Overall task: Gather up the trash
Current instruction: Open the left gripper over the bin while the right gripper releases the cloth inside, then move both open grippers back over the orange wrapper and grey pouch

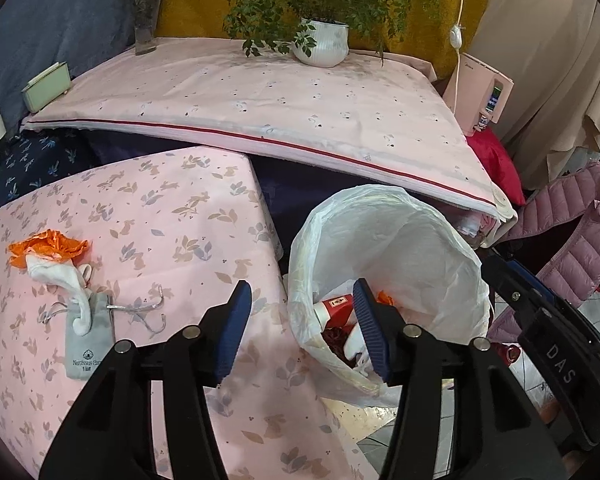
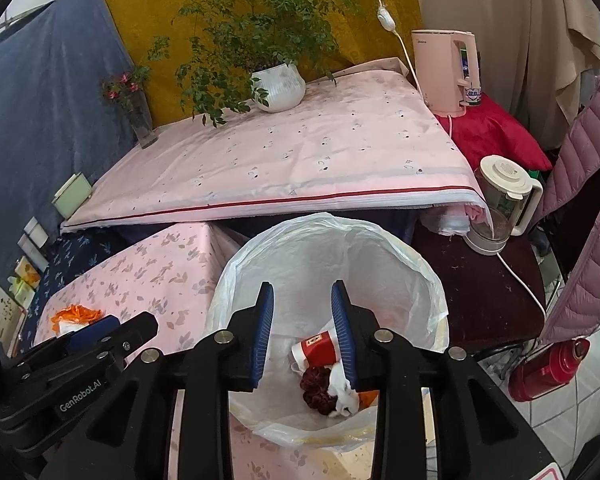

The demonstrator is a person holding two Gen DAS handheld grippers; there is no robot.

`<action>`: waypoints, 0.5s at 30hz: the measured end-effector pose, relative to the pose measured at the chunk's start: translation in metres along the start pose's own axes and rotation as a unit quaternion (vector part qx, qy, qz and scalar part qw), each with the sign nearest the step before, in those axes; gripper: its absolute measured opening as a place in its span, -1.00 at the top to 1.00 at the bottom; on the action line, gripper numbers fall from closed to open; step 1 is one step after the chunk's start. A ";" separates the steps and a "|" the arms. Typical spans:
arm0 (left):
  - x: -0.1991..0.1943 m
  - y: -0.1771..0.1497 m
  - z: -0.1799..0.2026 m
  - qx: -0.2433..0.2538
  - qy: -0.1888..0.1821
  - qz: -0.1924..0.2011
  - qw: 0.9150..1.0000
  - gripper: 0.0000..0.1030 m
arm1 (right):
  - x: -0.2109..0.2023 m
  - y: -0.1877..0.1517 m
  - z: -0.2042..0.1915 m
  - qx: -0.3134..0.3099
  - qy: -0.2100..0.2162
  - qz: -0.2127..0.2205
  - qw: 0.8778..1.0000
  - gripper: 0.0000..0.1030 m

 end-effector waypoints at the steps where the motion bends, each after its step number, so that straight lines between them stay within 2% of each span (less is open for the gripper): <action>1: -0.001 -0.001 -0.002 -0.001 0.002 0.000 1.000 0.03 | 0.000 -0.001 -0.003 -0.003 0.001 0.000 1.000 0.41; 5: -0.004 -0.005 -0.015 -0.010 0.007 0.001 1.000 0.02 | -0.002 -0.004 -0.013 -0.010 0.004 -0.001 1.000 0.32; 7: -0.006 -0.007 -0.022 -0.016 0.010 0.002 1.000 0.01 | -0.003 -0.006 -0.019 -0.015 0.007 -0.002 1.000 0.32; 9: -0.009 -0.009 -0.030 -0.023 0.014 0.005 1.000 -0.13 | -0.004 -0.008 -0.027 -0.022 0.009 -0.003 1.000 0.32; 15: -0.019 -0.014 -0.055 -0.044 0.022 0.011 0.999 -0.15 | -0.004 -0.016 -0.050 -0.039 0.019 -0.009 0.999 0.32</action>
Point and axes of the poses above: each gripper's, at about its wrist camera, not at the fingertips, and x roughly the way its jaws point, z to its right, y to its top, the point moved 1 cm from there along x, roughly the way its jaws point, and after that the axes turned 1 degree about x, right-handed, at the moved point
